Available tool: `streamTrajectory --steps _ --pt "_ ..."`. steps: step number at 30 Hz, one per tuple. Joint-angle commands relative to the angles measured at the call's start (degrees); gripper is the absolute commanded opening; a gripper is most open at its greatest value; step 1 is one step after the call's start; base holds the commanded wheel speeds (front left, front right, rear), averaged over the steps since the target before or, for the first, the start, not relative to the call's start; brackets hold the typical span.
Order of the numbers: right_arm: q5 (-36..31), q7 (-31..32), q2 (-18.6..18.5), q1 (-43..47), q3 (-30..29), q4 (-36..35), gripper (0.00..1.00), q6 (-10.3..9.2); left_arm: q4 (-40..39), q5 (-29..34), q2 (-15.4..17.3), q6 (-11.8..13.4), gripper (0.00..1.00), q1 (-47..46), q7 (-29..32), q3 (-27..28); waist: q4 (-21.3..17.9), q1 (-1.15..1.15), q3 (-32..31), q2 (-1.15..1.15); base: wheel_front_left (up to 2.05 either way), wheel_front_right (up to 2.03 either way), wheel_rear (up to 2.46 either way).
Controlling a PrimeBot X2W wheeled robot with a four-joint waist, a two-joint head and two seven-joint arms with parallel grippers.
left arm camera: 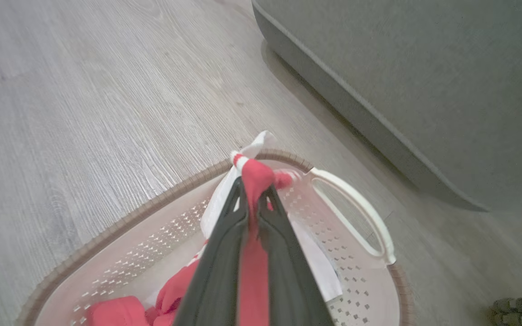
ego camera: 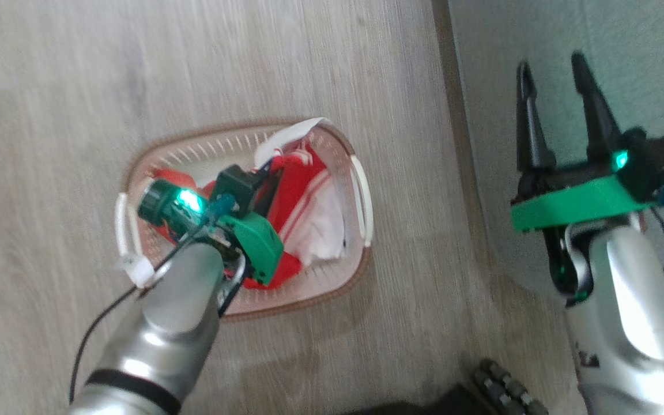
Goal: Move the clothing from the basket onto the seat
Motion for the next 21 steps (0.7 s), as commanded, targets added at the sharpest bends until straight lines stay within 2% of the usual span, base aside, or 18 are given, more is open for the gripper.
streamTrajectory --steps 1,7,12,21 --pt "-0.60 -0.36 0.06 2.10 0.63 -1.05 1.00 0.41 -2.39 -0.74 0.33 -0.14 0.00 1.81 -0.76 0.83 2.53 0.00 -6.54 0.00 0.00 0.00 0.00" --pt "-1.99 -0.36 0.06 7.38 -0.52 2.58 1.00 0.41 -11.75 -4.84 0.31 0.01 0.00 6.73 -0.77 0.52 4.68 0.00 -17.15 0.00 0.00 0.00 0.00" --pt "-2.54 -0.36 0.06 11.98 -1.05 5.09 1.00 0.41 -16.43 -8.55 0.30 -0.34 0.00 9.10 -0.77 0.86 5.56 0.00 -25.44 0.00 0.00 0.00 0.00" --pt "-1.93 -0.36 0.06 18.19 1.47 7.89 1.00 0.41 -19.47 -11.22 0.86 -0.53 0.00 7.59 1.52 0.80 5.23 0.00 -36.58 0.00 0.00 0.00 0.00"
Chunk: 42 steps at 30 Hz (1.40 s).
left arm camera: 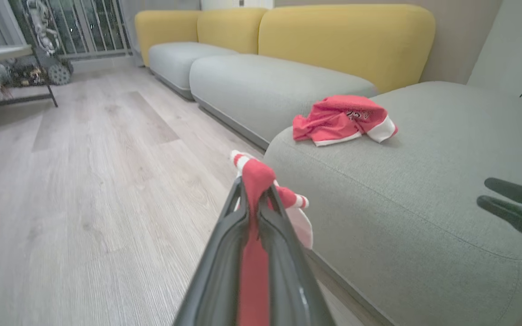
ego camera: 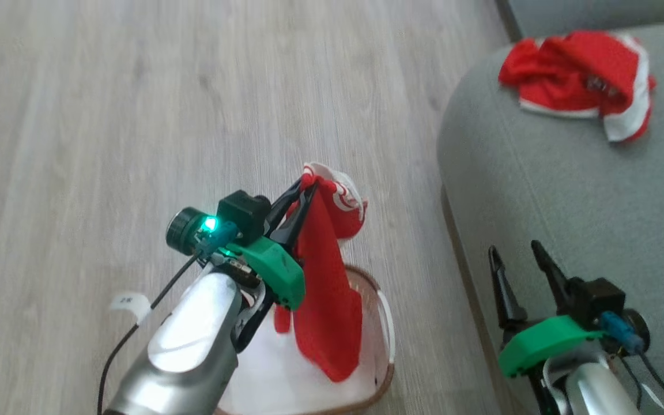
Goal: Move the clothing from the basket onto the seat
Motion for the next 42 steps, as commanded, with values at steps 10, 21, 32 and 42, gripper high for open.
streamTrajectory --steps 10,21,32,42 --pt "0.78 -0.37 0.02 -0.48 4.69 -1.30 1.00 0.41 -5.31 -1.17 1.60 0.62 0.00 -8.10 4.53 2.84 0.53 0.00 -8.36 -0.01 0.00 0.00 0.00" --pt "0.51 -0.37 0.02 -4.38 10.82 0.59 1.00 0.41 -5.51 -5.47 0.36 2.40 0.00 -13.85 3.58 1.76 2.55 0.00 -11.23 -0.01 0.00 0.00 0.00" --pt "4.49 -0.37 0.02 -14.08 23.61 5.57 1.00 0.41 -5.47 -11.96 0.24 6.37 0.00 -18.63 2.66 -5.21 4.38 0.00 -11.92 -0.01 0.00 0.00 0.00" --pt "10.19 -0.37 0.02 -20.49 31.95 12.93 1.00 0.41 -4.54 -16.25 0.23 9.36 0.00 -21.97 1.95 -11.41 6.08 0.00 -11.66 -0.01 0.00 0.00 0.00"
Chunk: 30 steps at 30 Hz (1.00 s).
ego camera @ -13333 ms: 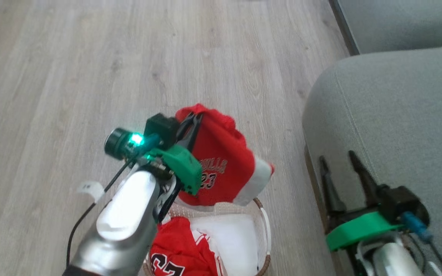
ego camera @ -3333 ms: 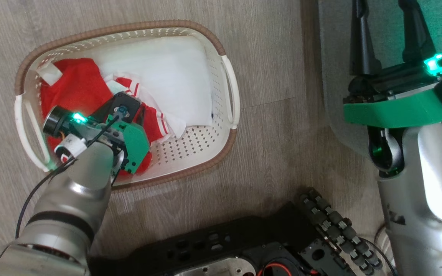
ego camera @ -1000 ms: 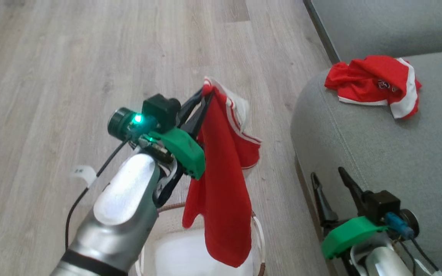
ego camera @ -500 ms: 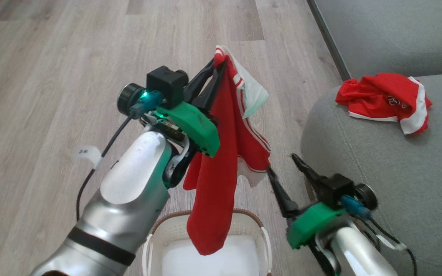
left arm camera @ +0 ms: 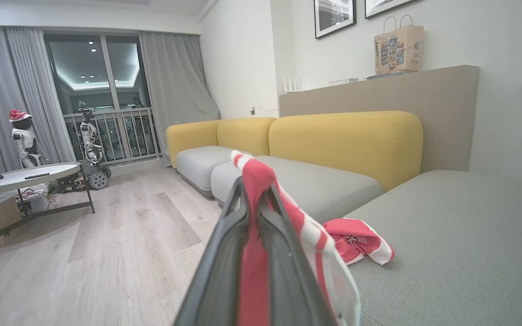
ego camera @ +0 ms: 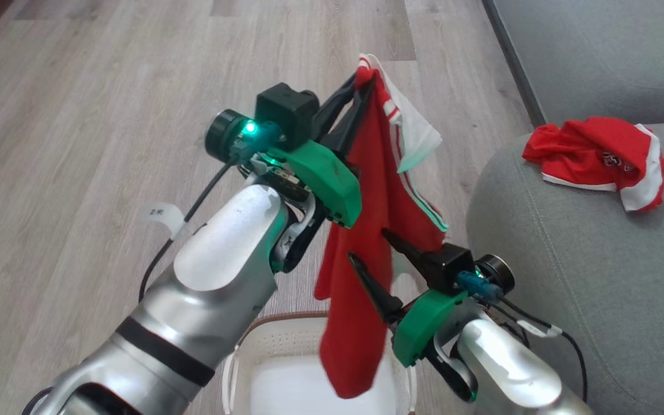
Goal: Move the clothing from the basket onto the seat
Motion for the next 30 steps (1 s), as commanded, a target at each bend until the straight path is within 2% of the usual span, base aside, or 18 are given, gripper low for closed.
streamTrajectory --steps 1,7,8,9,10,11,20,21,22,23,24,25,26,30 --pt "0.88 -0.37 0.33 -3.62 0.84 -0.60 1.00 0.41 -1.50 -0.71 0.78 0.61 0.00 -4.79 -0.78 1.21 0.31 0.00 0.06 0.00 0.00 0.00 0.00" --pt "0.80 -0.37 0.33 -6.60 0.68 4.01 1.00 0.41 -2.39 -3.44 0.78 2.09 0.00 -6.09 -0.80 -2.55 1.23 0.00 0.22 0.00 0.00 0.00 0.00" --pt "0.68 -0.37 0.33 -6.98 0.22 4.44 0.75 0.41 -2.55 -3.86 0.78 2.29 0.00 -6.28 -0.87 -3.07 1.36 0.00 0.27 0.00 0.00 0.00 0.00" --pt "0.44 -0.37 0.33 -7.35 -0.26 4.68 0.45 0.41 -2.68 -4.26 0.78 2.49 0.00 -6.46 -0.94 -3.53 1.49 0.00 0.32 0.00 0.00 0.00 0.00" --pt "0.13 -0.37 0.33 -7.67 -0.66 4.94 0.27 0.41 -2.75 -4.62 0.78 2.68 0.00 -6.65 -1.03 -3.95 1.60 0.00 0.38 0.00 0.00 0.00 0.00" --pt "-0.09 -0.37 0.33 -7.93 -0.92 5.16 0.00 0.41 -2.78 -4.96 0.78 2.85 0.00 -6.81 -1.13 -4.30 1.69 0.00 0.46 0.00 0.00 0.00 0.00" --pt "1.09 -0.37 0.33 -8.16 -3.22 4.07 0.00 0.41 1.82 -6.79 1.30 4.32 0.00 -5.77 -2.83 -3.38 1.05 0.00 1.21 0.00 0.00 0.00 0.00" --pt "1.14 -0.37 0.33 -8.05 -3.49 3.81 0.00 0.41 2.56 -6.94 1.55 4.37 0.11 -5.41 -3.07 -3.11 0.84 0.00 1.30 0.00 0.00 0.00 0.00" --pt "1.15 -0.37 0.33 -7.97 -3.81 3.51 0.00 0.41 3.25 -7.01 1.79 4.41 0.27 -5.04 -3.34 -2.88 0.62 0.00 1.38 0.00 0.00 0.00 0.00" --pt "1.15 -0.37 0.33 -7.97 -3.81 3.51 0.00 0.41 3.25 -7.01 1.79 4.41 0.27 -5.04 -3.34 -2.88 0.62 0.00 1.38 0.00 0.00 0.00 0.00" --pt "1.12 -0.37 0.33 -7.92 -4.16 3.16 0.00 0.41 3.84 -7.16 1.95 4.42 0.46 -4.61 -3.65 -2.56 0.39 0.00 1.46 0.00 0.00 0.00 0.00" --pt "1.03 -0.37 0.33 -7.89 -4.57 2.81 0.00 0.41 4.37 -7.35 2.07 4.39 0.83 -4.09 -3.94 -2.20 0.14 0.00 1.55 0.00 0.00 0.00 0.00" --pt "0.91 -0.37 0.33 -7.90 -5.04 2.37 0.00 0.41 4.86 -7.41 2.23 4.34 1.00 -3.57 -4.20 -1.93 -0.13 0.00 1.63 0.00 0.00 0.00 0.00" --pt "-0.19 -0.37 0.33 -8.22 -7.44 0.58 0.00 0.41 5.89 -7.34 2.60 4.04 1.00 -1.21 -4.97 -0.60 -1.20 0.00 1.96 0.00 0.00 0.00 0.00"
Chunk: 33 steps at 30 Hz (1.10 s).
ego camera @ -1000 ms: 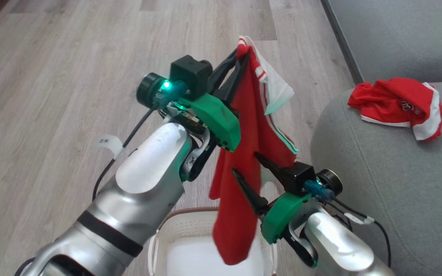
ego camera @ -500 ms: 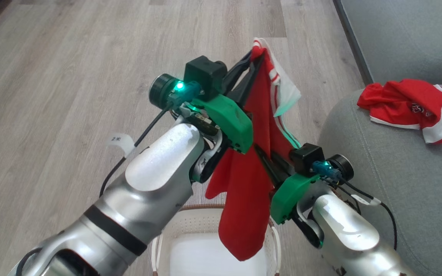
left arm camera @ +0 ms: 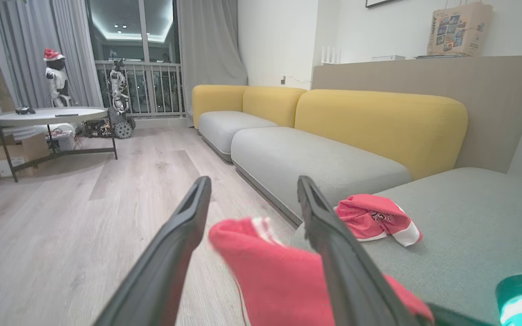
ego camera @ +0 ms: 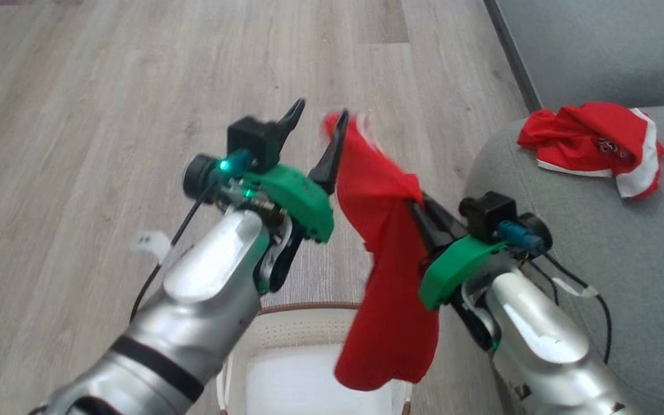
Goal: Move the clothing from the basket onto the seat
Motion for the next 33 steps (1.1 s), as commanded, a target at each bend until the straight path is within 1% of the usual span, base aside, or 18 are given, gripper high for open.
streamTrajectory --steps 1,8,12,17,22,28,33 --pt "-0.60 -0.37 0.57 -2.91 -0.15 -2.44 0.00 0.41 -1.34 -0.02 1.38 -0.12 1.00 -2.36 -0.61 2.45 -0.38 0.00 0.17 0.00 0.00 0.00 0.00" --pt "-4.43 -0.37 0.57 -3.61 -5.45 -4.09 0.00 0.41 -3.14 3.23 2.05 -0.82 1.00 3.82 -0.77 5.62 -2.87 0.00 0.77 0.00 0.00 0.00 0.00" --pt "-6.33 -0.37 0.57 -3.77 -8.00 -4.92 0.00 0.41 -4.27 5.47 2.13 -1.66 1.00 7.56 -0.77 7.04 -5.24 0.00 1.03 0.00 0.00 0.00 0.00" --pt "-8.60 -0.37 0.57 -3.65 -10.09 -6.20 0.00 0.41 -6.09 8.28 1.87 -2.51 1.00 11.64 -0.78 8.61 -9.53 0.00 1.58 0.00 0.00 0.00 0.00" --pt "-10.63 -0.37 0.55 -3.72 -11.93 -7.69 0.00 0.41 -8.41 10.69 1.25 -2.99 1.00 15.22 -0.78 10.33 -15.00 0.00 2.50 0.00 0.00 0.00 0.00" --pt "-12.40 -0.37 -0.01 -3.49 -13.55 -9.82 0.00 0.41 -10.19 13.64 0.33 -3.76 1.00 18.11 -0.78 10.75 -20.90 0.00 3.84 0.00 0.00 0.00 0.00" --pt "-12.69 -0.36 -1.37 -3.07 -14.47 -11.55 0.00 0.41 -10.32 15.33 -0.13 -4.56 1.00 19.40 -0.78 10.70 -24.29 0.00 4.61 0.00 0.00 0.00 0.00"
